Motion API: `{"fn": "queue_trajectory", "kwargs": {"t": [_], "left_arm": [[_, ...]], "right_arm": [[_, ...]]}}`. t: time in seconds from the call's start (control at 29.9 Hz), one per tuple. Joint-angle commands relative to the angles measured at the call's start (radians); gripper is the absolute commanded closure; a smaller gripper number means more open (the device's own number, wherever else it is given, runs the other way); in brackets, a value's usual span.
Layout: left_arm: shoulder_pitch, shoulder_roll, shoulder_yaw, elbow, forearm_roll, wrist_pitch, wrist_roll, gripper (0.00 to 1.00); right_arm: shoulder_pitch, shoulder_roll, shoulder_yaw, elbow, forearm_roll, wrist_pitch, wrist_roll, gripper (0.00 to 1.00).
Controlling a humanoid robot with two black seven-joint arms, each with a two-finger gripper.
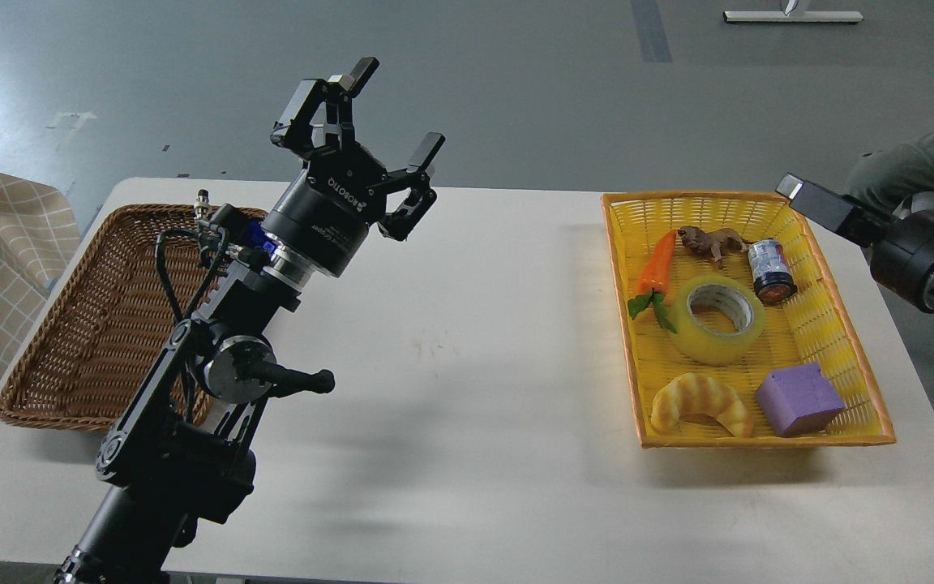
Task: Place and transfer tape with both arms
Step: 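Move the right gripper over the yellow tray toward the tape roll, then lower the right gripper into the tape roll's hole and grasp it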
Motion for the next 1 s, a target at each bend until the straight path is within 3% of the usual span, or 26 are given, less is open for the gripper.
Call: {"fn": "queue_trajectory", "kwargs": {"t": [0.0, 0.23, 0.97], "left_arm": [[0.001, 0.0, 0.0, 0.0, 0.0, 0.0, 0.0, 0.02], [-0.002, 0.0, -0.002, -0.003, 0.0, -0.002, -0.001, 0.02], [0.0, 0.0, -0.003, -0.005, 0.0, -0.002, -0.001, 0.02]], "right_arm": [[0.012, -0.003, -0.043, -0.066, 0.0, 0.0, 0.001, 0.0], [0.029, 0.047, -0.12, -0.182, -0.008, 0.0, 0.001, 0.0], [0.134, 0.058, -0.33, -0.288, -0.192, 0.0, 0.004, 0.02]]}}
